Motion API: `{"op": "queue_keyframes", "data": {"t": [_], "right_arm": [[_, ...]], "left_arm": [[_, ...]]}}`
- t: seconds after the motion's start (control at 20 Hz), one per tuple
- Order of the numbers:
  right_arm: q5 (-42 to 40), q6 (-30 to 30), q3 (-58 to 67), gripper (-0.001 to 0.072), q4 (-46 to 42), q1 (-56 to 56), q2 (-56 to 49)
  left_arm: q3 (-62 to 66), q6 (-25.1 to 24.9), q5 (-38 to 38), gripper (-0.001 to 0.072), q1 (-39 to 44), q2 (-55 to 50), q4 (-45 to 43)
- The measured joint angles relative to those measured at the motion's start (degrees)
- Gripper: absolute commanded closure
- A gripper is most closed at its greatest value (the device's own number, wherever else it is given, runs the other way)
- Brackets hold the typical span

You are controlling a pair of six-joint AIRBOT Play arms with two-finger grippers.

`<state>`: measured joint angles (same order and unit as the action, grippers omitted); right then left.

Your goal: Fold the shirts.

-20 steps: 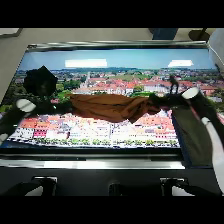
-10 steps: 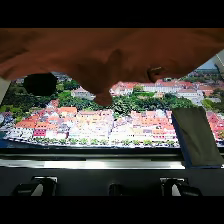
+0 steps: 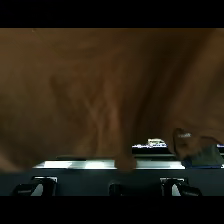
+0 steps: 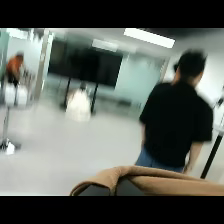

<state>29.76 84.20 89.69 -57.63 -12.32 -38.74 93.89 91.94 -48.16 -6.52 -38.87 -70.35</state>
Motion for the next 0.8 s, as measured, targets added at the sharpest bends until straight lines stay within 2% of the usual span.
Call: {"op": "queue_keyframes", "data": {"t": [0.15, 0.25, 0.55, 0.8], "right_arm": [[4.5, 0.0, 0.0, 0.0678, 0.0, 0.0, -9.4], [7.5, 0.0, -0.1, 0.0678, 0.6, 0.0, -18.0], [13.0, 2.6, 0.0, 0.0676, 10.2, 0.0, -45.2], [22.6, 4.4, 0.0, 0.0676, 17.4, 1.5, -58.7]], "left_arm": [[-4.3, -1.1, -7.1, 0.0678, 0.0, -6.9, -1.4], [-9.4, -2.4, -8.6, 0.0678, 0.0, -12.3, -1.8], [-19.3, -4.1, -3.4, 0.0677, 0.0, -33.0, -1.0], [-20.7, -4.4, -3.4, 0.067, 0.7, -46.1, 5.4]]}}
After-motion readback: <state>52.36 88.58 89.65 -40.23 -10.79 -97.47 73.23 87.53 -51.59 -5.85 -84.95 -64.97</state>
